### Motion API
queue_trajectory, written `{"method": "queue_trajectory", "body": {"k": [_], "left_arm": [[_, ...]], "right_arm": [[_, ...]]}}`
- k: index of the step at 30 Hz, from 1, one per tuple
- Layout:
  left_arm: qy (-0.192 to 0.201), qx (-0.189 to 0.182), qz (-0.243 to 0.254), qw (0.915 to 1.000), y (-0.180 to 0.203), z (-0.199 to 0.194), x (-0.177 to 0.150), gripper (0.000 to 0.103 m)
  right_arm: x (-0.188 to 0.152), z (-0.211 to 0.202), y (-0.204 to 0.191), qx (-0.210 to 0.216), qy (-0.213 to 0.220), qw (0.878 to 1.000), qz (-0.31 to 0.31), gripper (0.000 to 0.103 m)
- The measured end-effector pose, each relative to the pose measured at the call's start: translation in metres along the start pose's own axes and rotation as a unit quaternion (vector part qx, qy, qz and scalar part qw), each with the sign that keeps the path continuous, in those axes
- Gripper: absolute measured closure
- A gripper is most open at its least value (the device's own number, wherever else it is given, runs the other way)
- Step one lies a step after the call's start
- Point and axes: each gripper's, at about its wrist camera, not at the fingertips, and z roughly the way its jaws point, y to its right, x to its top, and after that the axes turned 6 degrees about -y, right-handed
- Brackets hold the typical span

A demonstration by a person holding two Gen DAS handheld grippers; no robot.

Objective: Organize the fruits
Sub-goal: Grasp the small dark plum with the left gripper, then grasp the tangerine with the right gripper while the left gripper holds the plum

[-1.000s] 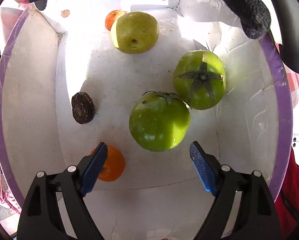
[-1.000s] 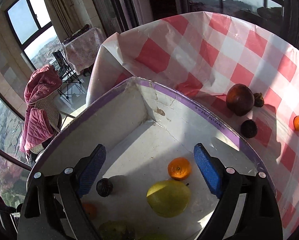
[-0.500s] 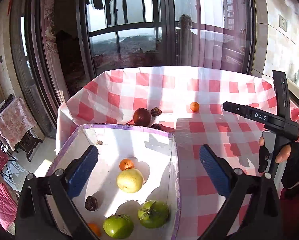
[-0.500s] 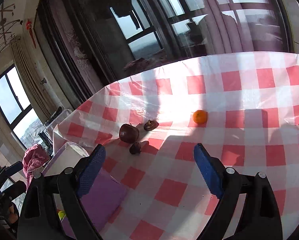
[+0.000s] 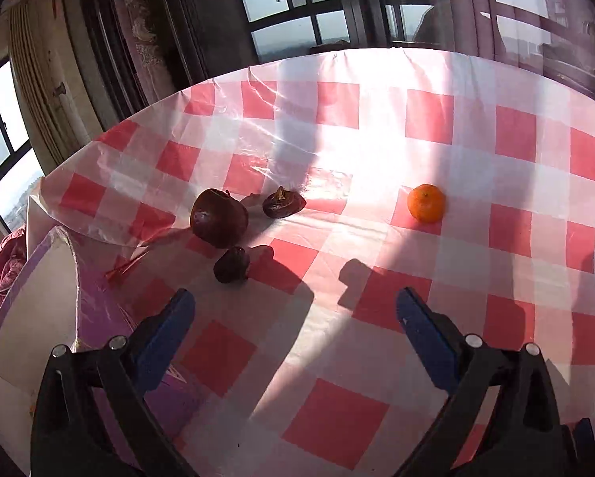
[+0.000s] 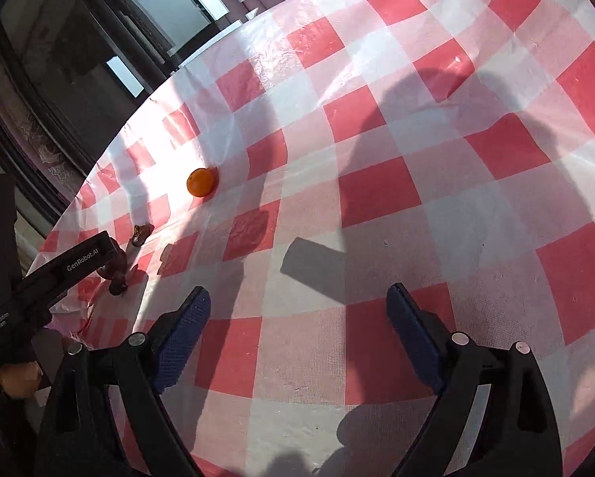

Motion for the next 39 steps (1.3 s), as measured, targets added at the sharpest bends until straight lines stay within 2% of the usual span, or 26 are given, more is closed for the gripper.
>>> {"method": "queue_trajectory", "body": {"k": [2, 7, 10, 12, 16, 18, 19, 21, 23, 30, 33, 36, 39], "left_arm": [[-0.02, 0.02, -0.05, 0.9984, -0.017, 0.022, 0.016, 0.002], [-0.086, 0.009, -0.129, 0.9879, -0.045, 0.073, 0.032, 0.002], [-0.09, 0.023, -0.152, 0.984, -0.054, 0.089, 0.035, 0.002], [-0.1, 0.018, -0.167, 0.9807, -0.059, 0.101, 0.037, 0.002], [-0.154, -0.014, -0.214, 0.9645, -0.075, 0.134, 0.032, 0.002], [-0.135, -0.013, -0.217, 0.9667, -0.077, 0.135, 0.033, 0.007], [-0.131, -0.014, -0.212, 0.9683, -0.077, 0.136, 0.033, 0.009], [-0.113, -0.002, -0.187, 0.9758, -0.073, 0.134, 0.034, 0.052], [-0.105, -0.012, -0.169, 0.9799, -0.07, 0.132, 0.034, 0.063], [-0.079, -0.089, -0.108, 0.987, -0.052, 0.101, 0.001, 0.064], [-0.07, -0.137, -0.097, 0.9834, -0.052, 0.091, -0.012, 0.064], [-0.068, -0.154, -0.07, 0.9832, -0.049, 0.089, -0.014, 0.064], [-0.067, -0.156, -0.039, 0.9848, -0.043, 0.092, -0.008, 0.064]], "right_arm": [[-0.002, 0.002, -0.005, -0.004, -0.002, 1.0, -0.012, 0.015], [-0.004, 0.007, -0.011, 0.005, -0.013, 0.999, -0.034, 0.015], [-0.004, 0.006, -0.009, 0.014, -0.013, 0.999, -0.032, 0.015], [-0.005, 0.006, -0.01, 0.013, -0.014, 0.999, -0.033, 0.015], [-0.005, 0.006, -0.01, 0.014, -0.014, 0.999, -0.031, 0.015], [-0.005, 0.006, -0.01, 0.013, -0.014, 0.999, -0.032, 0.015], [-0.005, 0.007, -0.01, 0.013, -0.015, 0.999, -0.032, 0.015], [-0.005, 0.007, -0.01, 0.013, -0.014, 0.999, -0.031, 0.015], [-0.005, 0.008, -0.011, 0.012, -0.014, 0.999, -0.032, 0.015], [-0.006, 0.008, -0.011, 0.011, -0.013, 0.999, -0.03, 0.016], [-0.005, 0.009, -0.014, -0.004, -0.014, 0.999, -0.036, 0.016], [0.004, 0.022, -0.024, -0.018, -0.027, 0.998, -0.055, 0.02], [0.021, 0.051, -0.046, -0.046, -0.036, 0.994, -0.089, 0.021]]}}
